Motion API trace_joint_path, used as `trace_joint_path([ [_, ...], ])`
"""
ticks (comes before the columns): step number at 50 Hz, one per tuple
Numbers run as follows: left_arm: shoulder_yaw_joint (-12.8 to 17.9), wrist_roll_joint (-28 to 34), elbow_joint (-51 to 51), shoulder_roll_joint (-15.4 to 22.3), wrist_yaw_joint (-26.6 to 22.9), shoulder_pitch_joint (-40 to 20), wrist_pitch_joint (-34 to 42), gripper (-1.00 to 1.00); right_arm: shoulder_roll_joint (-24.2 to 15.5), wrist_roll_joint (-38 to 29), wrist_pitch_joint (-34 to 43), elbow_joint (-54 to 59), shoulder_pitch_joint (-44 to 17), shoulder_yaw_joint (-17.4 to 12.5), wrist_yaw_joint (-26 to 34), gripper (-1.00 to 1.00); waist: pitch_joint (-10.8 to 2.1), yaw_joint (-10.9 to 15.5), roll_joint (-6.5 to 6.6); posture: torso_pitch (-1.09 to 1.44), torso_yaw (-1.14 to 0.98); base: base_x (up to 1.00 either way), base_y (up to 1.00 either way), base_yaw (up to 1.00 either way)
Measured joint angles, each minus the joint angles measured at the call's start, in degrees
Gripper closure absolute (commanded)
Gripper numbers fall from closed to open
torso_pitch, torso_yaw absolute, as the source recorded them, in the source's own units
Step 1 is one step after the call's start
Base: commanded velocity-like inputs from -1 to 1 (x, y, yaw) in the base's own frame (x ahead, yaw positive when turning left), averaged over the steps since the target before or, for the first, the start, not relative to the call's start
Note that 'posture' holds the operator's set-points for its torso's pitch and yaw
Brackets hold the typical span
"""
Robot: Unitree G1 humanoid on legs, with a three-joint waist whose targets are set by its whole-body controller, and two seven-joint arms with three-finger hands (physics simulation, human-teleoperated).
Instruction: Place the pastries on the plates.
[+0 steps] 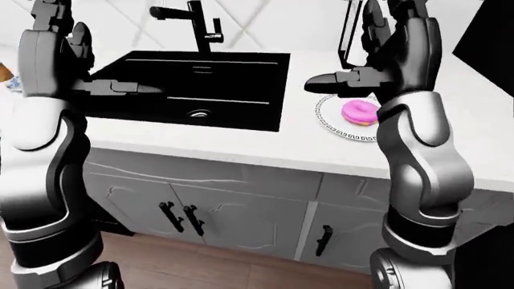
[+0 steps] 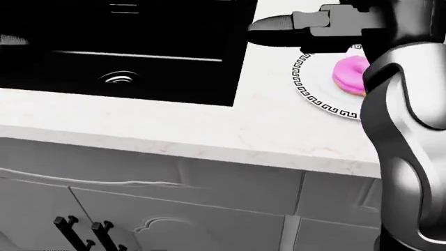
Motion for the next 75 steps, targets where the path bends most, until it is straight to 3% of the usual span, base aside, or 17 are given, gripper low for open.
trace_joint_path([
  [4, 0.14, 0.14, -0.81, 0.28, 0.0, 0.15, -0.85, -1.0, 0.27, 0.28, -0.84, -0.52, 0.41, 0.16, -0.2, -1.0, -0.3, 0.19, 5.03, 0.0, 0.0, 0.0, 0.71, 0.0],
  [7, 1.19, 0.61, -0.11, 0.4, 0.15, 1.35, -0.1, -1.0, 0.99, 0.71, -0.8, 0.71, 1.29, 2.11, 0.42, -1.0, 0.64, 1.01, 3.8, 0.0, 0.0, 0.0, 0.71, 0.0],
  [13, 0.79, 0.82, -0.73, 0.72, -0.45, 0.47, 0.38, -1.0, 0.65, 0.64, -2.35, 0.6, 1.57, 1.07, 0.93, -1.0, 1.64, 0.48, -2.67, 0.0, 0.0, 0.0, 0.71, 0.0],
  [18, -1.37, 0.89, 0.7, -0.14, -1.54, 0.46, 0.09, -1.0, 0.01, 0.45, -2.19, 0.83, 2.64, -0.37, 0.29, -1.0, -0.12, -0.38, -3.12, 0.0, 0.0, 0.0, 0.71, 0.0],
  [22, -0.21, 1.32, -0.84, 0.42, -1.71, -0.19, -0.29, -1.0, -0.11, 0.61, -2.65, -0.83, 2.49, -0.12, 0.14, -1.0, 0.16, -0.33, -0.75, 0.0, 0.0, 0.0, 0.71, 0.0],
  [27, 0.01, 1.78, -1.03, 0.8, -1.87, -0.71, -1.08, -1.0, 0.07, 0.78, -2.68, -1.01, 2.7, -0.16, -0.17, -1.0, -0.05, -0.35, 5.56, 0.0, 0.0, 0.0, 0.71, 0.0],
  [36, -0.11, 2.47, -0.71, -0.2, -1.73, 0.49, -0.66, -1.0, 0.62, 2.25, -2.35, -1.63, 3.52, -0.09, -0.87, -1.0, 1.1, 0.39, 0.43, 0.0, 0.0, 0.0, 0.71, 0.0],
  [41, -0.09, 2.8, -0.27, -0.08, -1.92, -0.07, -0.6, -1.0, 0.18, 2.68, -3.19, -2.06, 3.35, 0.21, -1.29, -1.0, 0.73, 0.49, -1.41, 0.0, 0.0, 0.0, 0.71, 0.0],
  [43, -0.4, 2.76, -1.36, -0.71, -2.02, 0.53, -0.8, -1.0, 0.01, 2.7, -3.24, -1.98, 4.15, -0.25, -1.43, -1.0, 0.91, -0.42, -1.05, 0.0, 0.0, 0.0, 0.71, 0.0],
  [46, -1.28, 2.35, -0.94, -0.9, -2.58, 1.05, -0.14, -1.0, -0.19, 2.53, -2.3, -1.03, 4.69, -0.81, -1.89, -1.0, -0.49, -0.12, -2.09, 0.0, 0.0, 0.0, 0.71, 0.0],
  [49, -0.6, 2.4, -1.37, -0.35, -2.62, 0.2, -0.09, -1.0, -0.41, 2.49, -2.68, -1.72, 3.47, -0.79, -2.0, -1.0, 0.07, -0.21, 0.16, 0.0, 0.0, 0.0, 0.71, 0.0],
  [52, 0.18, 2.76, -1.83, 0.18, -2.41, 0.07, -0.85, -1.0, -0.03, 2.4, -3.68, -2.27, 2.99, -0.13, -1.76, -1.0, 0.15, 0.49, 4.23, 0.0, 0.0, 0.0, 0.71, 0.0],
  [55, 0.8, 3.25, -0.59, 0.06, -2.05, 0.87, -0.35, -1.0, 0.4, 2.8, -2.82, -0.83, 3.54, 1.47, -1.21, -1.0, 0.73, 1.59, 3.75, 0.0, 0.0, 0.0, 0.71, 0.0],
  [65, -0.24, 3.33, -1.23, 0.28, -2.65, -0.61, -0.42, -1.0, -0.27, 2.36, -3.98, -1.44, 2.16, 0.13, -1.43, -1.0, 1.12, 0.13, -2.48, 0.0, 0.0, 0.02, 0.71, 0.0],
  [67, -0.59, 3.38, -1.71, -0.43, -2.68, 0.14, -0.66, -1.0, -0.39, 2.28, -4.14, -1.55, 3.32, -0.33, -1.5, -1.0, 1.37, -0.89, -2.1, 0.0, 0.0, 0.09, 0.7, 0.0],
  [71, -1.0, 3.07, -1.39, -0.35, -3.19, 0.54, 0.32, -1.0, -0.7, 2.12, -2.99, -1.1, 3.42, -0.96, -1.95, -1.0, -0.37, -0.39, -2.38, 0.0, 0.0, 0.09, 0.71, 0.0],
  [75, 0.09, 3.29, -2.93, -0.01, -2.85, 0.11, -0.47, -1.0, -0.72, 2.17, -3.86, -2.6, 2.86, -0.67, -1.88, -1.0, 0.51, -0.77, 1.85, 0.0, 0.0, 0.09, 0.71, 0.0],
])
